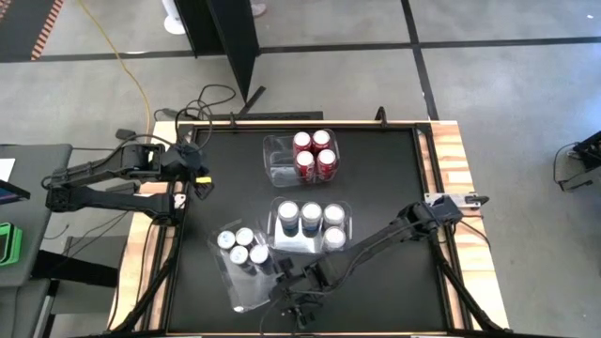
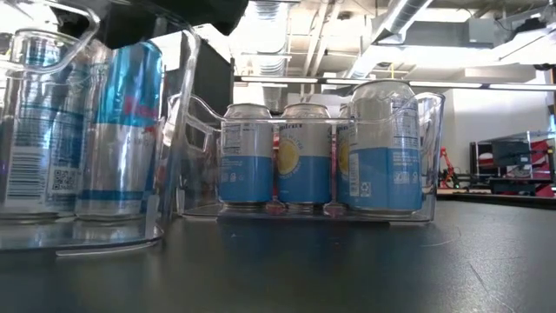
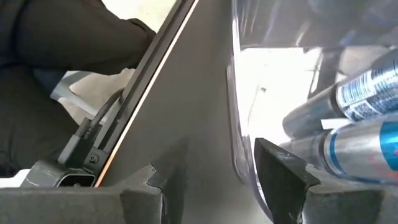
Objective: Sort soda cans
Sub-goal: Move the middle left transparent bin to the bottom of the table
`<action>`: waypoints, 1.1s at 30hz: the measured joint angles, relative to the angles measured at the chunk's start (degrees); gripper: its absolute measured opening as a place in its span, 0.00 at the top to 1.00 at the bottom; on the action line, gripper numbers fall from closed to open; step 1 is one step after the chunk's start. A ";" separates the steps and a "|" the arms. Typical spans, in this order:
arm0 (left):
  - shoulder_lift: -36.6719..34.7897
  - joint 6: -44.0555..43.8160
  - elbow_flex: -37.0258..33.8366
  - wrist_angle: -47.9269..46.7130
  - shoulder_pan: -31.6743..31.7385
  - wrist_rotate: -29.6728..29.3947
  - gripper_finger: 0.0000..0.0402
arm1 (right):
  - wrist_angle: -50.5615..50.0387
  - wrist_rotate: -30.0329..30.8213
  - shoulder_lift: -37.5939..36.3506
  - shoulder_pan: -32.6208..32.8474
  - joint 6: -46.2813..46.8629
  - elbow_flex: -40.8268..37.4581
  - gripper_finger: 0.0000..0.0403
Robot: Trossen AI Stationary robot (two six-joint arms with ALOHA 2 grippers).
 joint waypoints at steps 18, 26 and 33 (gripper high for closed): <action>0.43 -1.74 -5.59 -1.98 -2.61 11.34 1.00 | -2.25 1.08 -0.20 0.63 2.59 0.10 0.52; 0.81 -5.84 -16.85 1.27 -5.29 13.99 1.00 | 1.78 3.69 -0.07 0.04 -0.35 -0.07 0.52; 0.79 -5.53 -24.98 7.15 -6.60 21.07 1.00 | 5.43 6.13 -0.07 -1.13 -3.14 -0.07 0.49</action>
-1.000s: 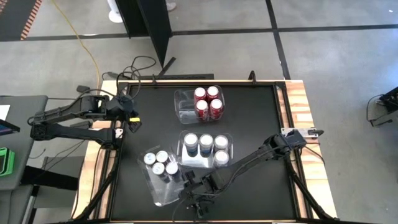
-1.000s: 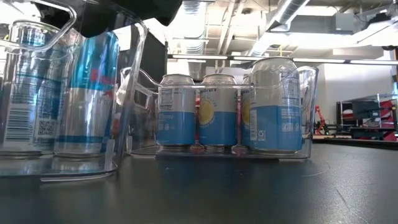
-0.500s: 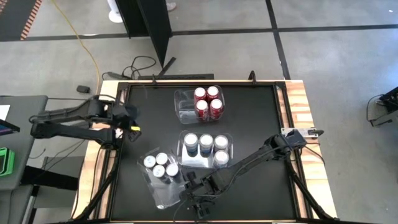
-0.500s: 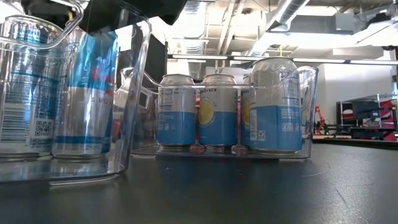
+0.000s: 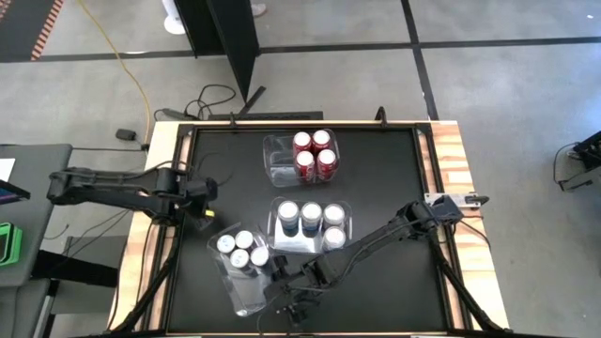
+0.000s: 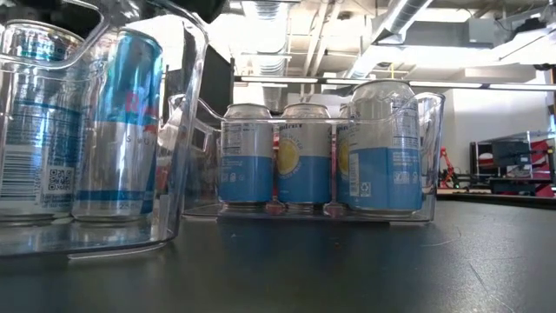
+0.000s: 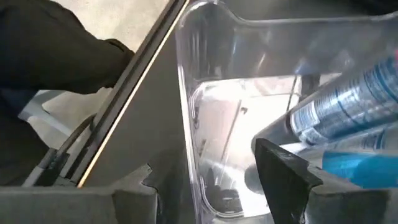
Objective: Sort soda cans
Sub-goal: Move the middle left transparent bin to the bottom of the table
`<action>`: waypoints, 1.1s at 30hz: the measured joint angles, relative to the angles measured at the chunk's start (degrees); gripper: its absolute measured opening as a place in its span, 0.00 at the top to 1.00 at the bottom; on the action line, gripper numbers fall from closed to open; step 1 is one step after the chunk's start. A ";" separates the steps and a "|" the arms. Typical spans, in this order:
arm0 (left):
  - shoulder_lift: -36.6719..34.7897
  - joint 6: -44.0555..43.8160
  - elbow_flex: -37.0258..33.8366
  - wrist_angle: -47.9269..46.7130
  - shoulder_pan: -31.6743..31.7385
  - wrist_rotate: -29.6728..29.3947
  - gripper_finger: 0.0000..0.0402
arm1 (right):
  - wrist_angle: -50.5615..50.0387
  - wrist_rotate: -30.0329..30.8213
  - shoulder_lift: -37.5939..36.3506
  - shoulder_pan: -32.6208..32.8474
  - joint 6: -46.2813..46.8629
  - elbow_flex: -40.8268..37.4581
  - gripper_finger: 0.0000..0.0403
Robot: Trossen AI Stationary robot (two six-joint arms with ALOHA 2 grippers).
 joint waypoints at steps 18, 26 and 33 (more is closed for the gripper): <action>0.00 -5.26 -4.18 14.99 -8.12 3.20 1.00 | 5.85 5.54 0.04 -1.59 -4.82 0.07 0.46; 0.00 -10.70 -4.18 14.53 -13.94 3.29 1.00 | 5.30 9.55 -1.79 -1.15 -8.24 0.09 0.46; 0.00 -14.57 -4.18 17.16 -18.79 2.47 1.00 | 3.56 9.92 -4.76 -0.54 -8.39 0.13 0.46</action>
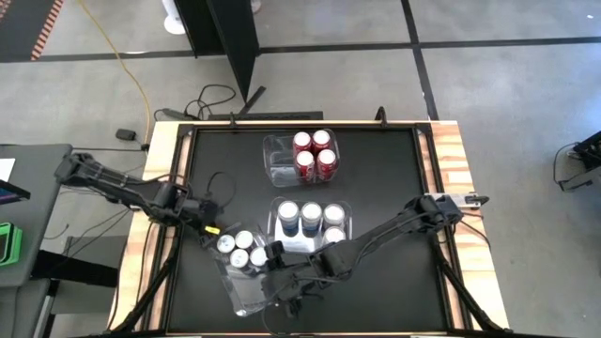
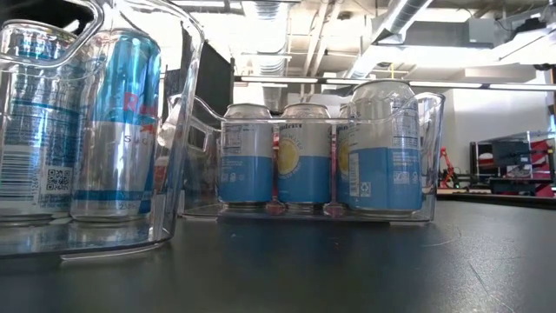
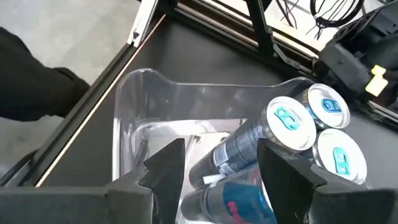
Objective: Sort soda cans
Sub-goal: Move the middle left transparent bin to the bottom of the table
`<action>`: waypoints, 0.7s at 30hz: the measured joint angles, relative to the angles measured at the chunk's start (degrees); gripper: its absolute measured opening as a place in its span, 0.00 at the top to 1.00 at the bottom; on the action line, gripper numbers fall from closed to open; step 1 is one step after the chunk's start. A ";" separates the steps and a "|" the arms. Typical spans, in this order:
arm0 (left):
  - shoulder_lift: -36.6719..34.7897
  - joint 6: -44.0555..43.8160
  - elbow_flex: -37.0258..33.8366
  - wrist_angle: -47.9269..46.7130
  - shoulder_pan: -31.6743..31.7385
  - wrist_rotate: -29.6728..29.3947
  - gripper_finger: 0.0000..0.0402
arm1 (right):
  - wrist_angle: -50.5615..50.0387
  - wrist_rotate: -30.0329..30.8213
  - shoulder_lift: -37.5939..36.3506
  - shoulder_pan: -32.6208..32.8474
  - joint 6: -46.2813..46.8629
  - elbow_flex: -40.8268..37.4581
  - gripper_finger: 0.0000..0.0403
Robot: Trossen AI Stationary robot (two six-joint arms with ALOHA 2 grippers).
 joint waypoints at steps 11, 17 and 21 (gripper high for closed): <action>2.00 -5.69 0.00 3.30 -7.28 -0.65 1.00 | -2.16 0.02 -0.40 2.70 -0.25 0.00 0.46; 6.84 -7.76 0.00 8.25 -10.64 -1.42 1.00 | -1.09 -0.01 -0.40 3.27 0.78 0.00 0.46; 10.59 -9.47 0.03 12.96 -13.02 -1.32 1.00 | -1.13 0.02 -0.40 3.71 2.74 0.00 0.46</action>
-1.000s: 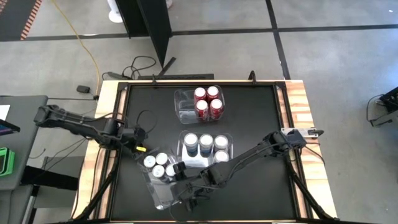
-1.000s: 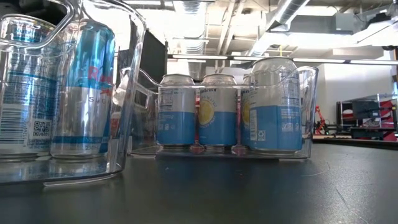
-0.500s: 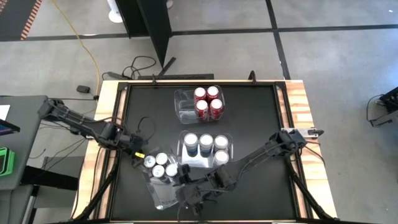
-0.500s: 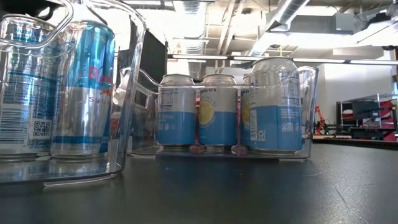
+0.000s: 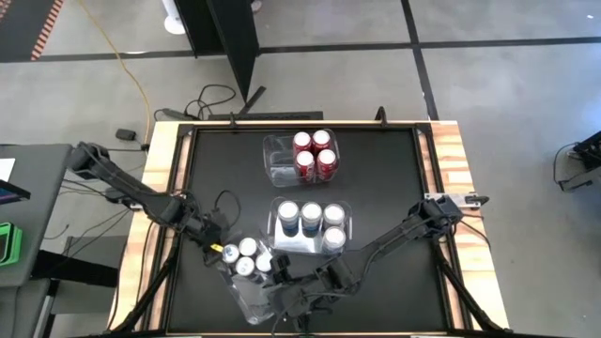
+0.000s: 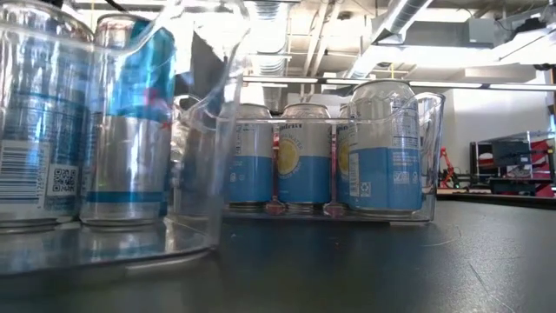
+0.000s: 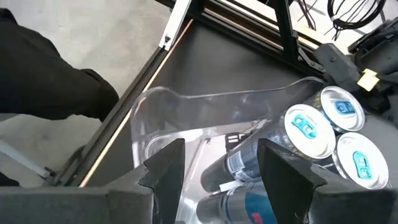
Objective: Sort soda cans
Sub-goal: Move the middle left transparent bin to the bottom of the table
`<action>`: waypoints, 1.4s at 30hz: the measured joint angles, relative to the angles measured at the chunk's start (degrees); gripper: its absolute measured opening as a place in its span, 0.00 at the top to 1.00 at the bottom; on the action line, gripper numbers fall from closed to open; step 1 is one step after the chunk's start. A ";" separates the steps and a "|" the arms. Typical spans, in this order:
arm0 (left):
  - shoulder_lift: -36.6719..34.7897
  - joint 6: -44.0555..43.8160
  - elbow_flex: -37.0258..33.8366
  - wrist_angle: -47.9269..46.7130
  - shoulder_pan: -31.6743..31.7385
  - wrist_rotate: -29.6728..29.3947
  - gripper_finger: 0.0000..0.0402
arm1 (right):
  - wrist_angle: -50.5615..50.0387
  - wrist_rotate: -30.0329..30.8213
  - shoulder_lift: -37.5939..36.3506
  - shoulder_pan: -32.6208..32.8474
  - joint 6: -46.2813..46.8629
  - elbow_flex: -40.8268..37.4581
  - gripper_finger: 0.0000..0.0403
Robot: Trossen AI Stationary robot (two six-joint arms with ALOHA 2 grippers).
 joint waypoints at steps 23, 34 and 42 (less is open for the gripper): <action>7.06 -6.88 0.08 11.07 -7.30 -4.53 1.00 | -5.97 1.16 0.02 7.97 12.82 -0.56 0.52; 7.09 -6.88 0.01 11.05 -7.30 -5.06 1.00 | -4.32 4.78 3.26 12.05 18.34 -0.78 0.97; 7.04 -6.90 -0.02 11.85 -7.30 -5.22 1.00 | -1.19 11.96 7.98 11.89 20.93 -0.83 0.99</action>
